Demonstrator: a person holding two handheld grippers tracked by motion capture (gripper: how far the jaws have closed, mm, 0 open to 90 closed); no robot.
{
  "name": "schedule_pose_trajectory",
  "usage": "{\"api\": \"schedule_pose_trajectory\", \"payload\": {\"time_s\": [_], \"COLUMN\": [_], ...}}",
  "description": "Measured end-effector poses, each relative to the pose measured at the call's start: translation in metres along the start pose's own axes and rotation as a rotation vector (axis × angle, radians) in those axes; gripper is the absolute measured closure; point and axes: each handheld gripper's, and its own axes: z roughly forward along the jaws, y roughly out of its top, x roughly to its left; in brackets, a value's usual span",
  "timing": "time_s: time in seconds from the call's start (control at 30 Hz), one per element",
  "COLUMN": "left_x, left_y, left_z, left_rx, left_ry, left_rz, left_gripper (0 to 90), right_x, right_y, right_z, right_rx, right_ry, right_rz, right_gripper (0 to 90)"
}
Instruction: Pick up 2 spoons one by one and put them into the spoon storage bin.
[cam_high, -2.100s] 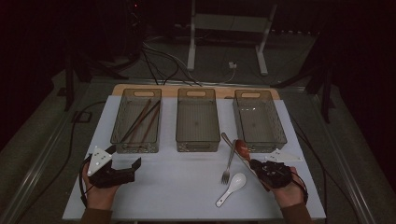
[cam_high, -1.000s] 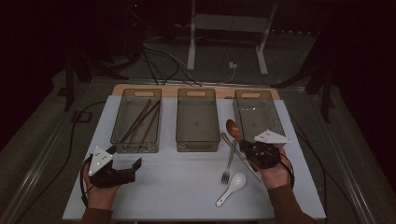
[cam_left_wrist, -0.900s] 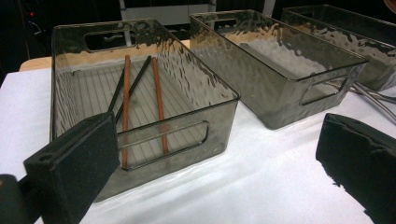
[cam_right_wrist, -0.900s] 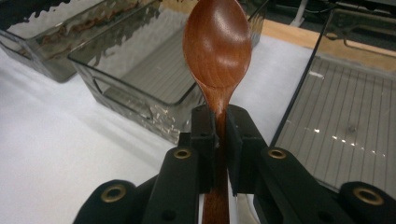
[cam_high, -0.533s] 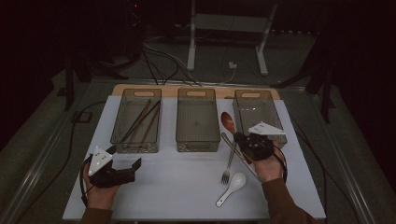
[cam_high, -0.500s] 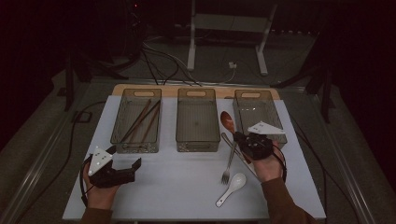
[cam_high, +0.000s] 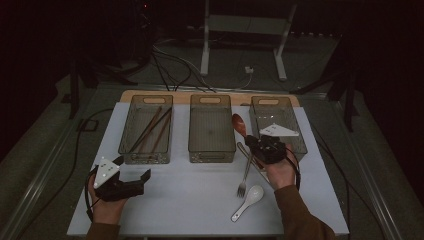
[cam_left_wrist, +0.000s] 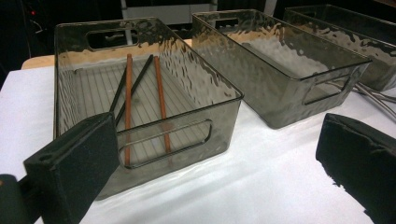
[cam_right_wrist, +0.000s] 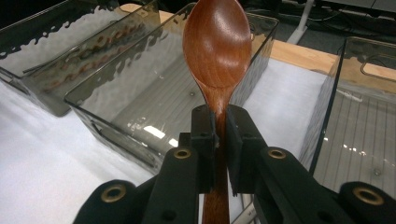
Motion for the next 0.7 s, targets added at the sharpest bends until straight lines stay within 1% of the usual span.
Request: {"api": "schedule_pose_trajectory", "payload": {"time_s": [0.7], "left_x": [0.000], "left_y": [0.000], "left_z": [0.000], "left_rx": [0.000], "left_ry": [0.000], "left_rz": [-0.001], "left_gripper": [0.6], "right_x": [-0.003], "right_y": [0.011], "right_z": [0.021], "right_rx": [-0.004], "right_ry": [-0.001], "right_rz": [0.033], "right_gripper": [83.0]}}
